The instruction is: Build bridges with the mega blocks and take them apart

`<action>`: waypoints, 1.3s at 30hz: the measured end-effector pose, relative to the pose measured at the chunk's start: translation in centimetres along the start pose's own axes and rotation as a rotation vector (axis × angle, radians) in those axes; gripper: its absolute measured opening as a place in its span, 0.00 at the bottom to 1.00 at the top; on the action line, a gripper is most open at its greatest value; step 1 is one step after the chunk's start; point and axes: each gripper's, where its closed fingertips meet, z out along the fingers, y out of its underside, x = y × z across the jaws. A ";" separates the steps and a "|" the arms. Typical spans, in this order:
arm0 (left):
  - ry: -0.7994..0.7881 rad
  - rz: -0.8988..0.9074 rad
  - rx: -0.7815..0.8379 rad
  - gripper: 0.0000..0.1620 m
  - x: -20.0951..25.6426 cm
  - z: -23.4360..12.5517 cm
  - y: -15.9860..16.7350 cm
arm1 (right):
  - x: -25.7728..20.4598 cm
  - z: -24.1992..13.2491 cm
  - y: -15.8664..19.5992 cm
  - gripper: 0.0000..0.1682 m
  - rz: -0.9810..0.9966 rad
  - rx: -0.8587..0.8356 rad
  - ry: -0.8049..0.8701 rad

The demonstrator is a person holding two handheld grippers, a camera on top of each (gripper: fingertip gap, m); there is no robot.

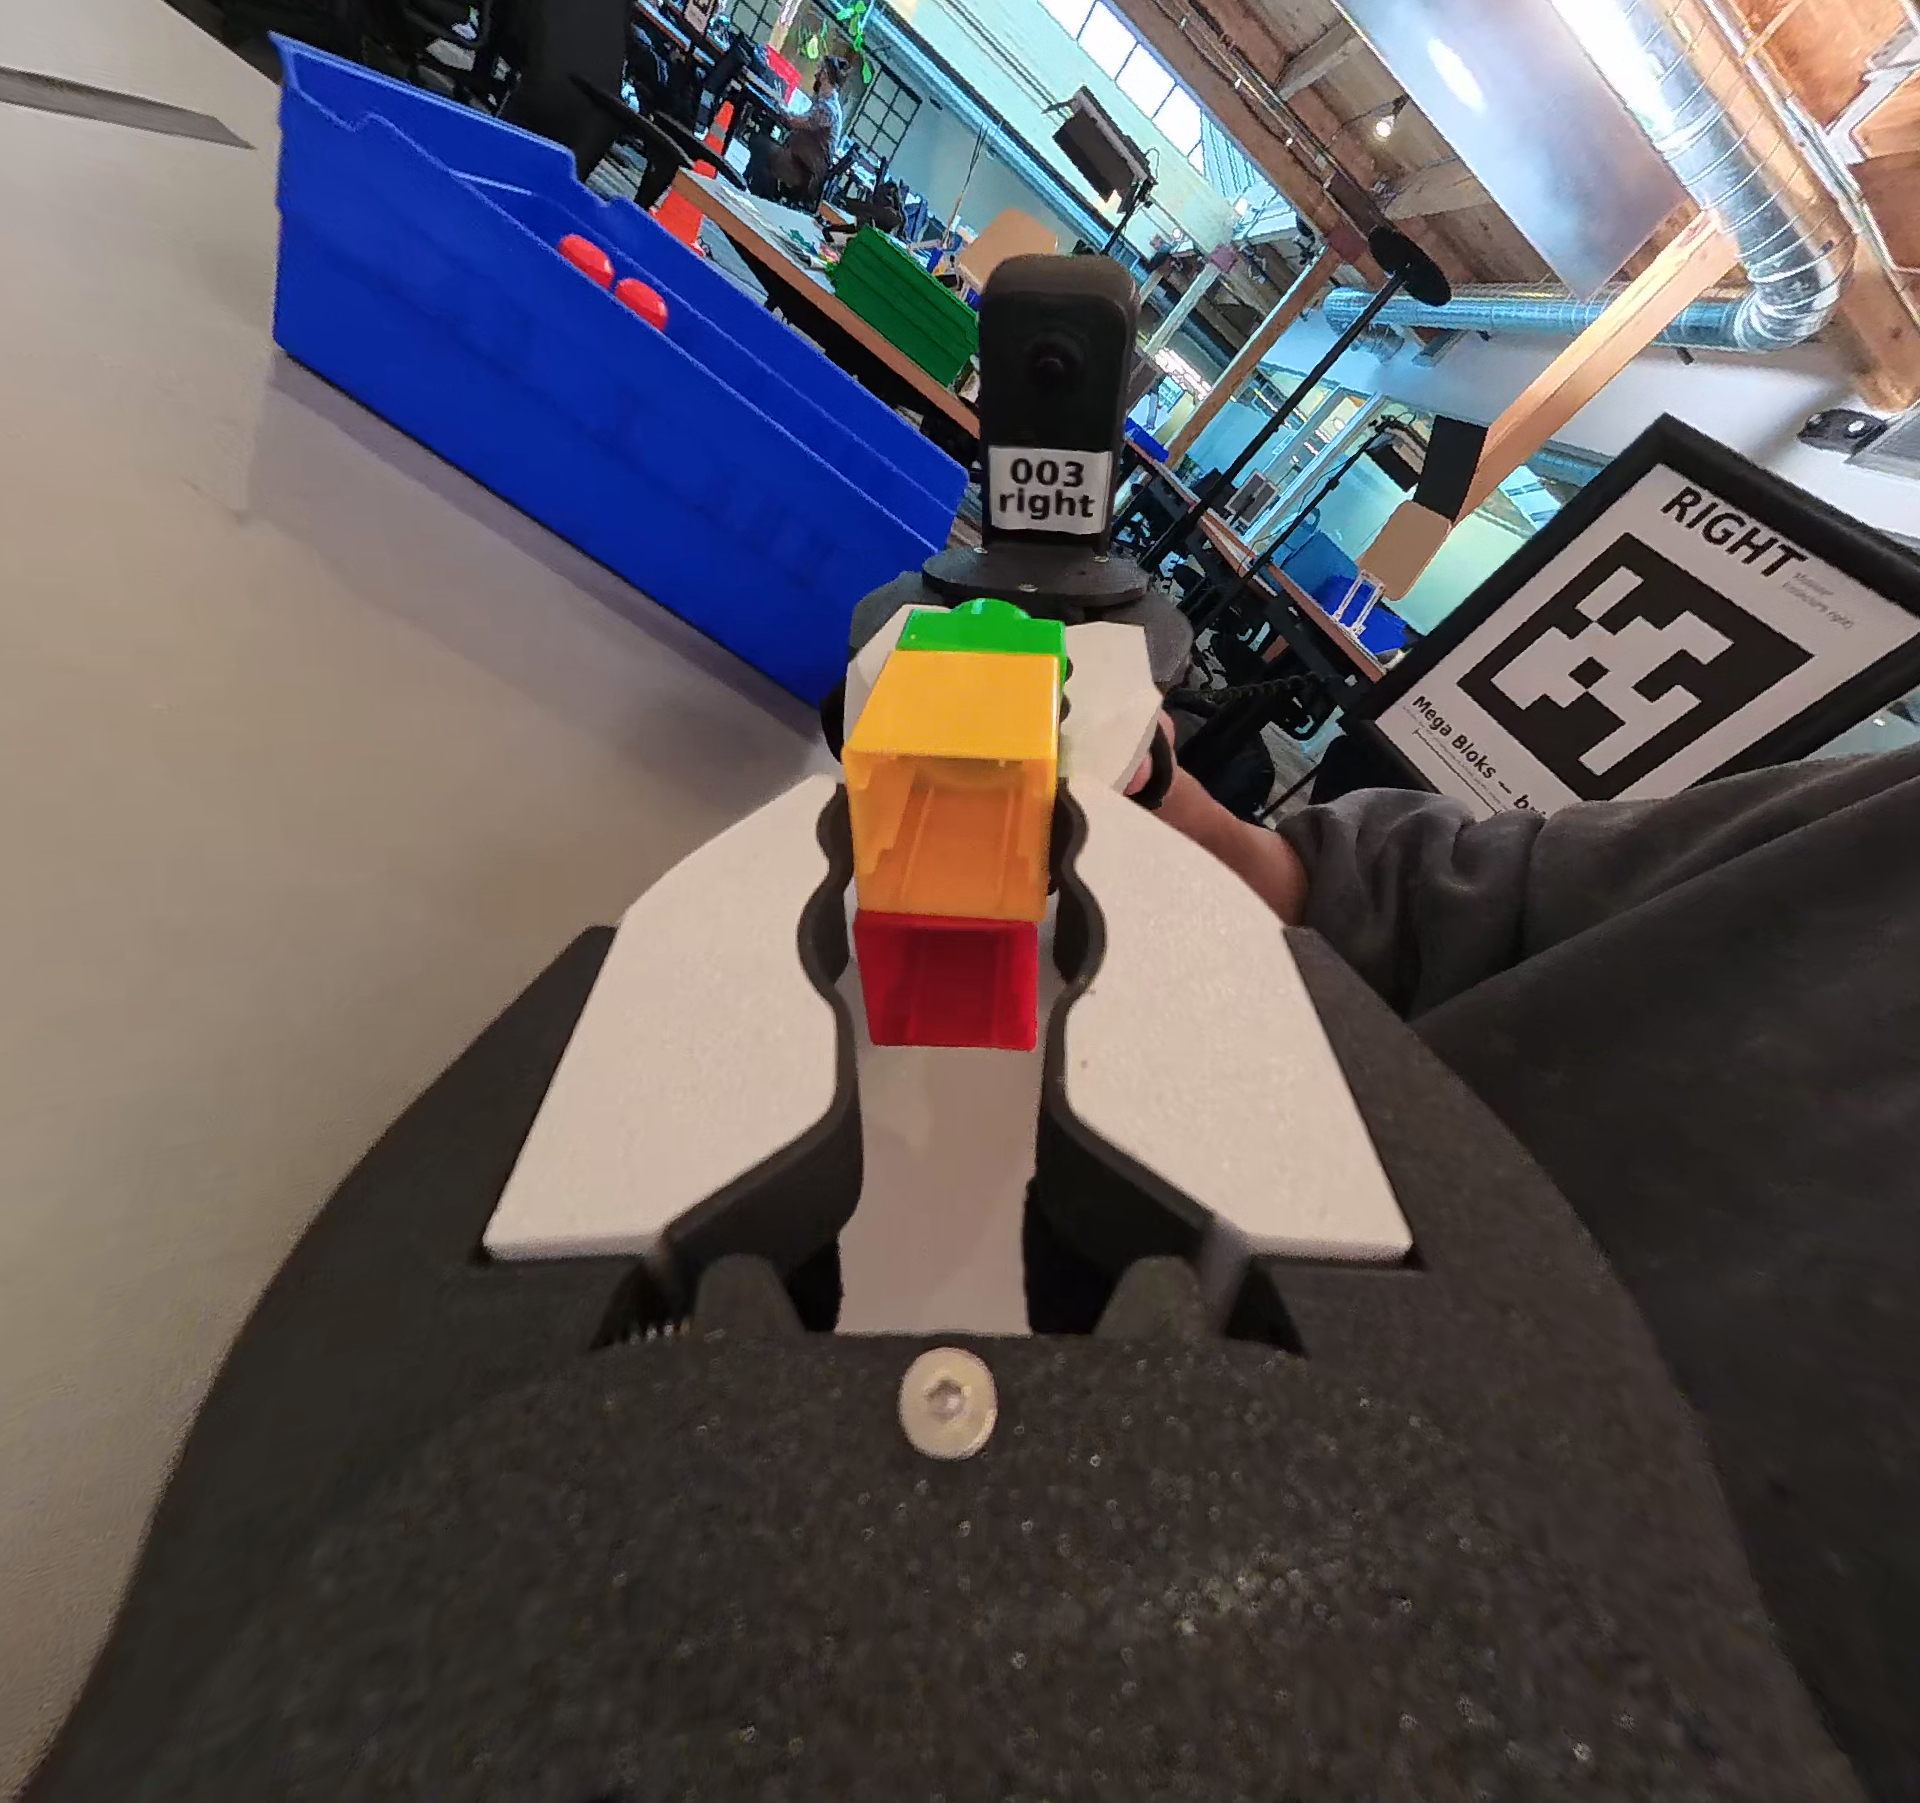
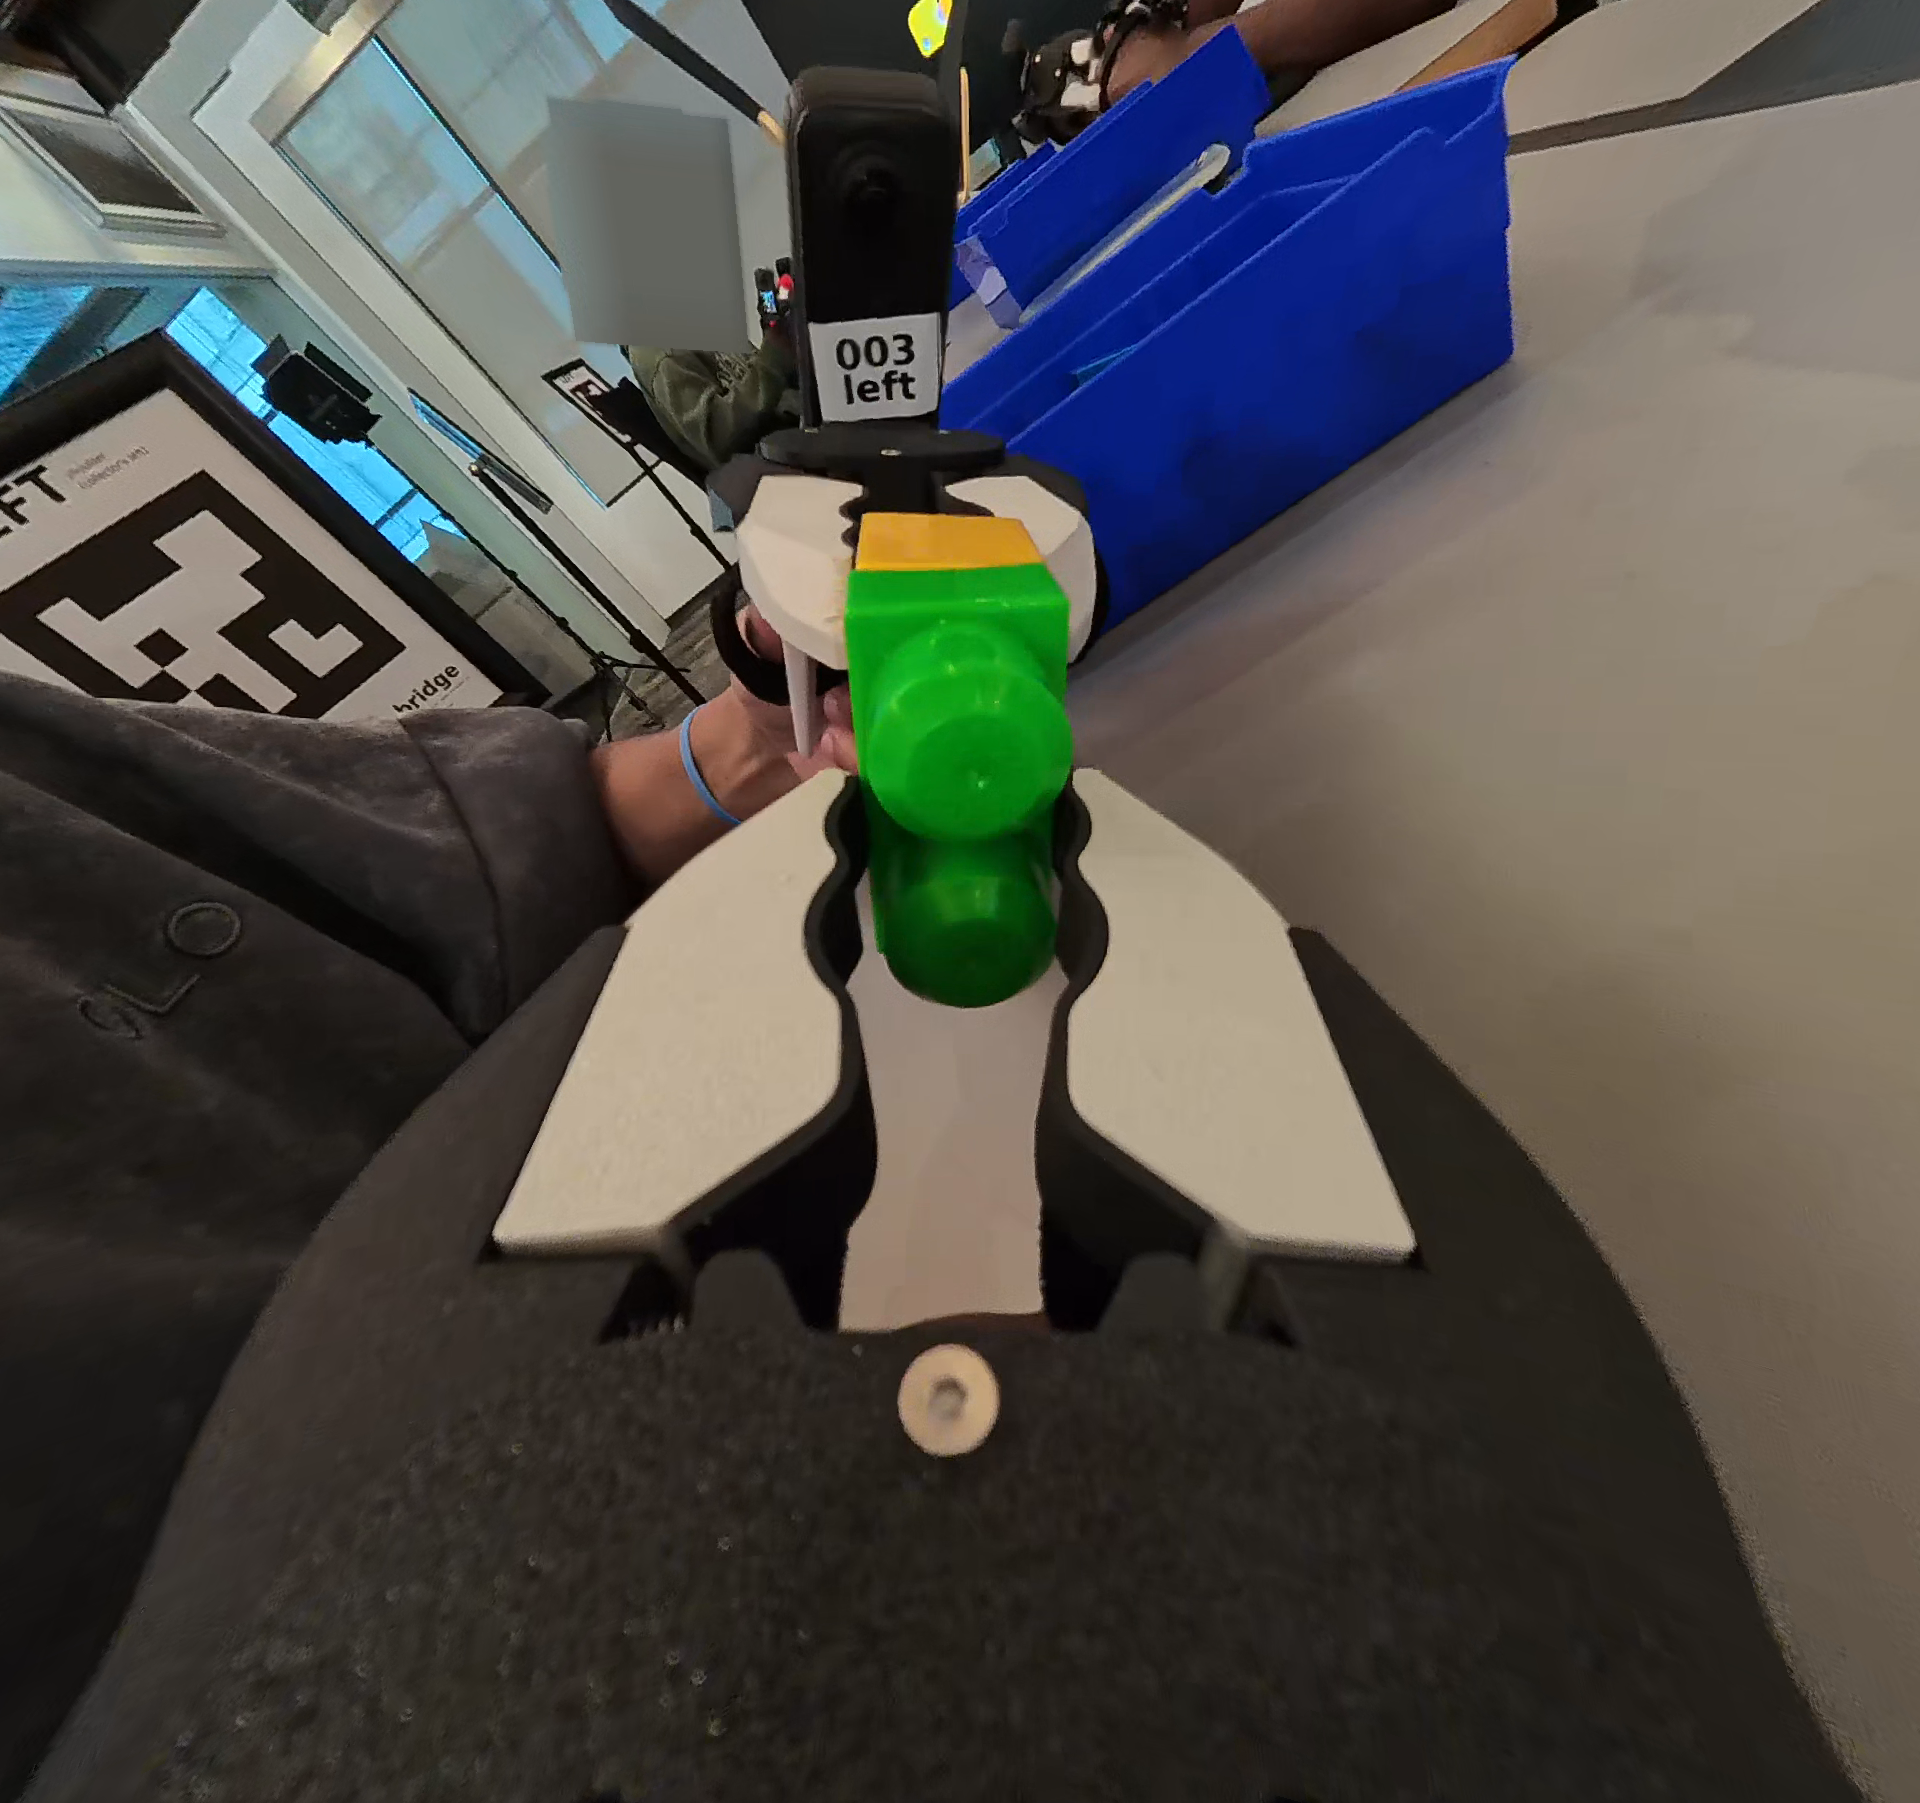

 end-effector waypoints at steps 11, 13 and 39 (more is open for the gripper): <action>0.014 -0.015 -0.094 0.23 -0.4 0.7 2.2 | 0.5 -0.4 -0.8 0.20 0.048 0.046 -0.028; 0.020 -0.018 -0.091 0.22 -0.4 0.7 2.1 | 0.5 -0.4 -0.9 0.20 0.047 0.049 -0.028; -0.626 0.315 0.015 0.50 -2.3 -3.7 -0.9 | 8.4 -25.8 -17.2 0.20 -0.054 -0.038 1.236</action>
